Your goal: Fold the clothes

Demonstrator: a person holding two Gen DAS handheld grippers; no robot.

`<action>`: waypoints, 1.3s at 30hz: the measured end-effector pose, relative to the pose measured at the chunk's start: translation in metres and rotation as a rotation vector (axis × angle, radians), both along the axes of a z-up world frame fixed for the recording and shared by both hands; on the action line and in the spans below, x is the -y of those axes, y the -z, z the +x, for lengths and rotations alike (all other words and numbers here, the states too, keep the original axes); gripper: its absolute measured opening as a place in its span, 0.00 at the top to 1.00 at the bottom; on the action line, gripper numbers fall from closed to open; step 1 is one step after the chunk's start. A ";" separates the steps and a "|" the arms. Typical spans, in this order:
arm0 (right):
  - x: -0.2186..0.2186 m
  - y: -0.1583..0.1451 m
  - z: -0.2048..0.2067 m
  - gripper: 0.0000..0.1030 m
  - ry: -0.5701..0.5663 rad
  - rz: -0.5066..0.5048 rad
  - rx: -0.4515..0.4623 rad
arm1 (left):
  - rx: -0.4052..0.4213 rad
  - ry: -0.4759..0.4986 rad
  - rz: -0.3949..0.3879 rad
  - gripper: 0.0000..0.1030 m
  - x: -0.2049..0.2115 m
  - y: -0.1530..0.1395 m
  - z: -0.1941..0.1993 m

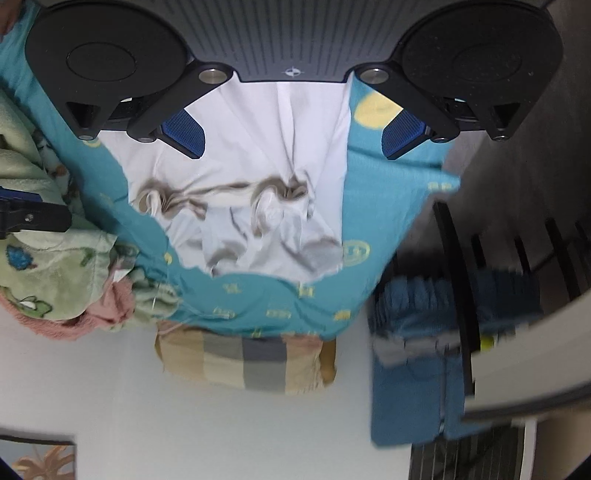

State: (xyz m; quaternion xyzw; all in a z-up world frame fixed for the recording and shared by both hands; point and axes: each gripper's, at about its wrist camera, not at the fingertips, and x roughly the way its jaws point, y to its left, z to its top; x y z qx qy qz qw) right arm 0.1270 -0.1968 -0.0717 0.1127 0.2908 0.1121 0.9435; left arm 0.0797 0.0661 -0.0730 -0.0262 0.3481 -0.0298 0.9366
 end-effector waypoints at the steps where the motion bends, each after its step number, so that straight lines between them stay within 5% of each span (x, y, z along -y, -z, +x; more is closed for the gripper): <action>1: 0.001 0.002 0.001 0.31 0.000 0.010 -0.012 | -0.031 -0.009 -0.019 0.00 -0.003 0.005 0.003; 9: 0.003 0.019 0.010 0.31 0.016 0.069 -0.132 | -0.176 -0.042 -0.127 0.01 -0.013 0.025 0.013; 17: 0.026 0.038 0.019 0.31 0.106 0.228 -0.270 | -0.412 -0.166 -0.388 0.06 -0.044 0.066 0.027; 21: 0.042 0.053 0.023 0.30 0.136 0.383 -0.365 | -0.474 -0.216 -0.511 0.09 -0.055 0.083 0.029; 27: 0.055 0.081 0.023 0.29 0.162 0.640 -0.520 | -0.457 -0.277 -0.598 0.12 -0.062 0.093 0.033; 33: 0.036 0.108 0.015 0.29 0.146 0.788 -0.657 | -0.417 -0.321 -0.659 0.27 -0.066 0.093 0.032; 39: 0.028 0.133 0.008 0.29 0.267 0.744 -0.761 | -0.415 -0.384 -0.707 0.40 -0.072 0.096 0.030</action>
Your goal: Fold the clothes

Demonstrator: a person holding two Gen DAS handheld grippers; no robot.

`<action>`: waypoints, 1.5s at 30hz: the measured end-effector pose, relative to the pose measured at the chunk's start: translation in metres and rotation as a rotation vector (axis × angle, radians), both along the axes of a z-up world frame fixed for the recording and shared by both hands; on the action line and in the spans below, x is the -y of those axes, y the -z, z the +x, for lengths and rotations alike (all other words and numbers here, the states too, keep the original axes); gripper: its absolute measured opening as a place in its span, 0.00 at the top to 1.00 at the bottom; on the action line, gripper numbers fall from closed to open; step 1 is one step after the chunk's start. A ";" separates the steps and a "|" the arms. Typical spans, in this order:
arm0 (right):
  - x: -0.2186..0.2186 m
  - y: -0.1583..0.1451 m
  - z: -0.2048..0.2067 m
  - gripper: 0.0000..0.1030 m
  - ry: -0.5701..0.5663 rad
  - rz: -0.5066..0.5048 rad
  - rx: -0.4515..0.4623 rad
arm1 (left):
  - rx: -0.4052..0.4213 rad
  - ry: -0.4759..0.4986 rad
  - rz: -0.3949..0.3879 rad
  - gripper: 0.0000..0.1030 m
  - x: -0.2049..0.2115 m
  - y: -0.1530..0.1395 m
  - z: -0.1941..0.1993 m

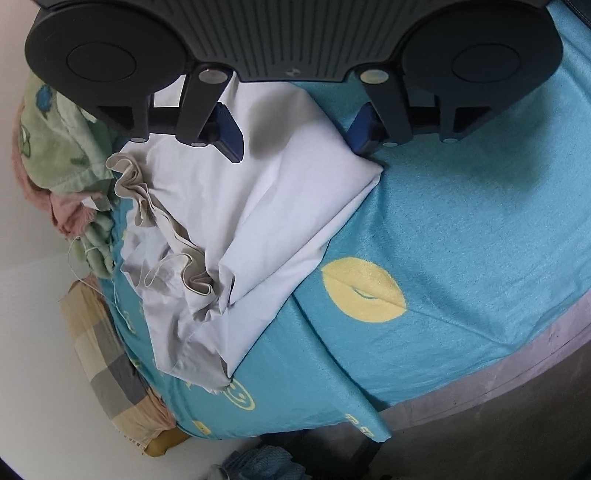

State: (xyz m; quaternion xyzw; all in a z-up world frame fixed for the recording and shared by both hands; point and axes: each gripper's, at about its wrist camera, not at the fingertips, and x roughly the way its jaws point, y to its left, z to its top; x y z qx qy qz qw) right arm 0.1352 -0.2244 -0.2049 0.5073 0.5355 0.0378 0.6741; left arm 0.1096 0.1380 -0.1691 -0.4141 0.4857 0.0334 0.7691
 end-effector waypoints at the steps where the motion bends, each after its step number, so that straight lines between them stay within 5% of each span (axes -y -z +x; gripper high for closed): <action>1: 0.003 0.003 -0.001 0.29 0.038 -0.021 -0.011 | 0.004 -0.004 -0.003 0.42 0.000 0.000 0.000; 6: 0.013 0.006 -0.001 0.34 0.183 -0.078 0.012 | -0.003 -0.030 -0.022 0.53 -0.002 0.003 0.003; 8: 0.013 0.005 0.003 0.41 0.201 -0.108 0.031 | -0.016 -0.042 -0.012 0.67 -0.004 0.005 0.004; 11: 0.013 0.006 0.008 0.73 0.182 -0.146 0.031 | -0.015 -0.046 -0.007 0.80 -0.005 0.006 0.004; 15: 0.010 0.003 0.016 0.87 0.144 -0.209 0.058 | -0.006 -0.045 0.000 0.85 -0.006 0.005 0.005; 21: 0.011 -0.018 0.021 0.89 0.137 -0.252 0.180 | 0.108 -0.064 0.008 0.93 -0.011 -0.020 0.002; 31: 0.023 -0.099 -0.011 0.90 0.225 -0.140 0.367 | 0.350 -0.056 -0.020 0.95 -0.007 -0.131 -0.040; 36: 0.033 -0.129 -0.060 0.90 0.239 -0.103 0.408 | 0.379 -0.066 -0.067 0.95 -0.011 -0.167 -0.092; 45: 0.048 -0.144 -0.170 0.90 0.228 -0.083 0.389 | 0.351 -0.079 -0.178 0.95 -0.022 -0.178 -0.203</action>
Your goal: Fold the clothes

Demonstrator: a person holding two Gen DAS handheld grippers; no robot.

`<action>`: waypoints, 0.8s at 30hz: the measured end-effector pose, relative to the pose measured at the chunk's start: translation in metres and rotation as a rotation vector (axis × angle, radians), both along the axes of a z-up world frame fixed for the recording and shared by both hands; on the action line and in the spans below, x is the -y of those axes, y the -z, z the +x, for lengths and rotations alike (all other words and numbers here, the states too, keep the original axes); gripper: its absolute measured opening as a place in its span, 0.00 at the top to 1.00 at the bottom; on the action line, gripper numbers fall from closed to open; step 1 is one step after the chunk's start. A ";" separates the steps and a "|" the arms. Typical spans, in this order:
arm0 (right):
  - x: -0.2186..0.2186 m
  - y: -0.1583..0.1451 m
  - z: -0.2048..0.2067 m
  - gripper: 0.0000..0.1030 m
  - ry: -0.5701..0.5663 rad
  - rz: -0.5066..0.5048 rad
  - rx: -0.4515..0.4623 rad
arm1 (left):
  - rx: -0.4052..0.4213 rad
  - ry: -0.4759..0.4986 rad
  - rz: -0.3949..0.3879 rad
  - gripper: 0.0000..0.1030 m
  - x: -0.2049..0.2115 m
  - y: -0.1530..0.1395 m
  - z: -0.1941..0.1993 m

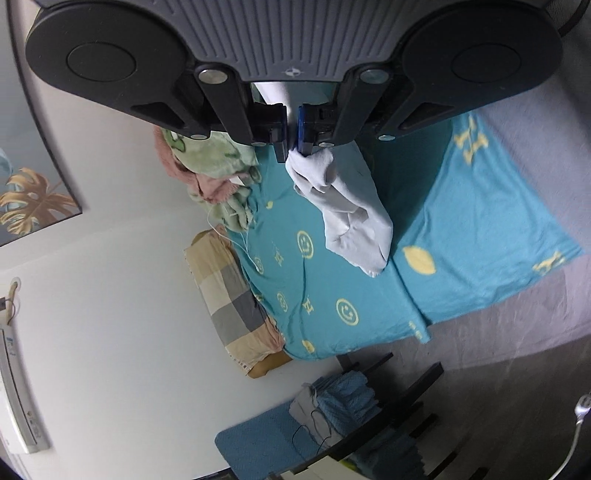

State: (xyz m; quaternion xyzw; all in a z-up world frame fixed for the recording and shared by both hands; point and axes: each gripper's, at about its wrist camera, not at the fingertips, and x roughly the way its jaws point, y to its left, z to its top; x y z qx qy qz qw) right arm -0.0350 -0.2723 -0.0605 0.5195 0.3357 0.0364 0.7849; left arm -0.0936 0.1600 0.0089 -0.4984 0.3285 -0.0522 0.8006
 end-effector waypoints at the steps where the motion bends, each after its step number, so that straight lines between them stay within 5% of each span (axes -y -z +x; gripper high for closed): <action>1: 0.001 -0.002 -0.006 0.90 -0.006 0.001 -0.005 | 0.003 0.004 0.006 0.95 -0.001 -0.004 -0.004; 5: 0.006 -0.012 -0.003 0.90 -0.015 0.011 0.005 | 0.000 0.011 0.015 0.95 0.003 -0.013 0.008; 12: 0.006 0.000 0.076 0.90 0.006 0.032 -0.049 | -0.048 -0.011 0.017 0.95 0.014 -0.001 0.104; 24: -0.019 0.082 0.237 0.90 -0.003 -0.025 -0.219 | -0.155 0.011 0.100 0.94 0.006 0.103 0.285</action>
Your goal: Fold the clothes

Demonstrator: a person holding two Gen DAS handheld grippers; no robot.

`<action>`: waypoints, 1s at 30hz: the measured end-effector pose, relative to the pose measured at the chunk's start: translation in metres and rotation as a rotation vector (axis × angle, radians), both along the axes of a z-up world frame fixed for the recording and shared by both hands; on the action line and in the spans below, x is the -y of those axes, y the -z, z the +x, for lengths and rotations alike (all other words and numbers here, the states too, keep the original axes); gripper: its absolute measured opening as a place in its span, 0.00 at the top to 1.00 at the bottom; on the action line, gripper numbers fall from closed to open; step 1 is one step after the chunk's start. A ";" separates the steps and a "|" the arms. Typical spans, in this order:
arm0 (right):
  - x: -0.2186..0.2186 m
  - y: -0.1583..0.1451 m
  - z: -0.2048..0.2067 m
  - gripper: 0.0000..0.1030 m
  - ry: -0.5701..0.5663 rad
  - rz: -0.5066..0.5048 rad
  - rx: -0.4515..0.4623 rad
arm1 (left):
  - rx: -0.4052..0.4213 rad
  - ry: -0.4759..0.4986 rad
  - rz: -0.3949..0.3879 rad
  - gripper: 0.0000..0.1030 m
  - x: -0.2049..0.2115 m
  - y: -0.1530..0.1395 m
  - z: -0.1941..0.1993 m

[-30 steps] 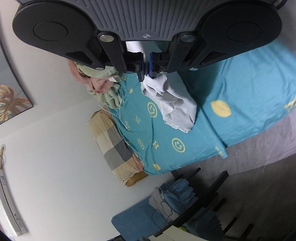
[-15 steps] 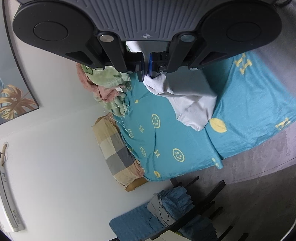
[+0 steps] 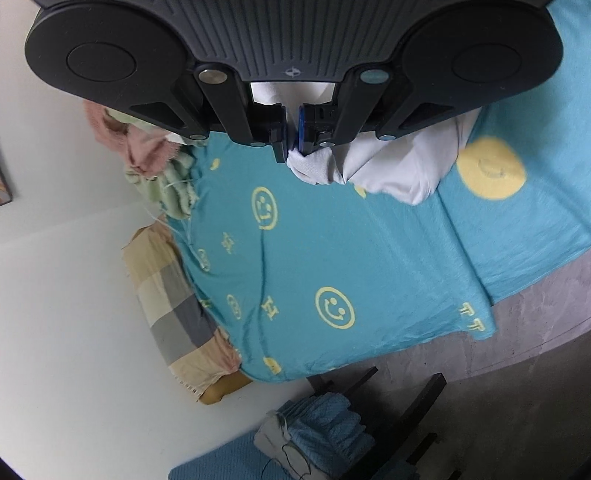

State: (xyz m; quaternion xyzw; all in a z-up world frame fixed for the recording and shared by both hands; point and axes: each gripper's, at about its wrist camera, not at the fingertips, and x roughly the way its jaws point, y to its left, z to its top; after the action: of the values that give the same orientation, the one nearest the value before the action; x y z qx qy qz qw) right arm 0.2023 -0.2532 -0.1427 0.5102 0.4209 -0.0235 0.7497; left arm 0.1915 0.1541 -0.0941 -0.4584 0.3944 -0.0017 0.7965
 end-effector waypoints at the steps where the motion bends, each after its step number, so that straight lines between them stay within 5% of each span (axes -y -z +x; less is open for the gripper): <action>1: -0.001 0.009 0.010 0.90 -0.004 -0.004 -0.018 | -0.001 0.011 0.008 0.94 0.000 0.010 0.011; 7: -0.004 0.045 0.050 0.89 -0.034 -0.036 -0.079 | 0.024 0.086 0.023 0.93 -0.007 0.061 0.045; 13: -0.010 0.055 0.056 0.88 -0.068 -0.095 -0.053 | 0.068 0.152 0.154 0.91 0.007 0.063 0.056; 17: -0.009 0.048 0.053 0.86 -0.085 -0.114 -0.020 | 0.119 0.226 0.284 0.63 0.026 0.047 0.047; 20: -0.015 0.035 0.043 0.70 -0.129 -0.164 0.047 | 0.188 0.294 0.408 0.45 0.045 0.033 0.035; 24: -0.036 0.010 0.031 0.39 -0.259 -0.291 0.202 | 0.240 0.374 0.555 0.36 0.071 0.027 0.024; 30: -0.076 0.027 0.047 0.33 -0.444 -0.548 0.220 | 0.160 0.451 0.710 0.37 0.092 0.059 0.031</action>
State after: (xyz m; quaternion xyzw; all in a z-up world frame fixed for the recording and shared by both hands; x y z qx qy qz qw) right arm 0.2494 -0.1771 -0.1697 0.1863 0.4160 0.0828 0.8862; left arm 0.2226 0.0622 -0.1530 -0.0563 0.3980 -0.0754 0.9126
